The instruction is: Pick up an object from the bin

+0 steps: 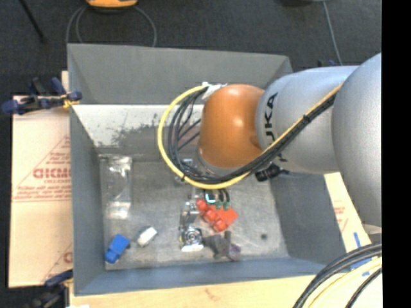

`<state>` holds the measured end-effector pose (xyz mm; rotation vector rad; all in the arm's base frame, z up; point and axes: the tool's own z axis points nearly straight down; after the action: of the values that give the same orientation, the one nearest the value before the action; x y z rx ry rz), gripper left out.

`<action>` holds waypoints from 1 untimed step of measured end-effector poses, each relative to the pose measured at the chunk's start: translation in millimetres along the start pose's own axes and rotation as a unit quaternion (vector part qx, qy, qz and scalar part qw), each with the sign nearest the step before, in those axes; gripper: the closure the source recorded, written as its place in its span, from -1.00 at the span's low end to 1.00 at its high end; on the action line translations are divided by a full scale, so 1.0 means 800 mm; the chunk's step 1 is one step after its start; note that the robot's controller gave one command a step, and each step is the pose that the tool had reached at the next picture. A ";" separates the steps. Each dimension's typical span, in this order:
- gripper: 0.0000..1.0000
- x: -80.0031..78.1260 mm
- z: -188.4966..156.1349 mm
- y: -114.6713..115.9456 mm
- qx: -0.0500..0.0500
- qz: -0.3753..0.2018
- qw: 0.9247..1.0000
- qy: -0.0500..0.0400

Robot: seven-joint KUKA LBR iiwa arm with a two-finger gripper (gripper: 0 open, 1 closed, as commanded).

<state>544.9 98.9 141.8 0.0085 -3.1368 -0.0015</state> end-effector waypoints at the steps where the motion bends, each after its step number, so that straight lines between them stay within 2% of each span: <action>1: -1.00 0.029 0.076 -0.095 0.002 -0.112 0.994 -0.002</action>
Offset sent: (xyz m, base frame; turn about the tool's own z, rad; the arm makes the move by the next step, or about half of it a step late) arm -0.0226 -0.0727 -0.0602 -0.2304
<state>522.0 22.7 80.7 0.3614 -3.1193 0.0034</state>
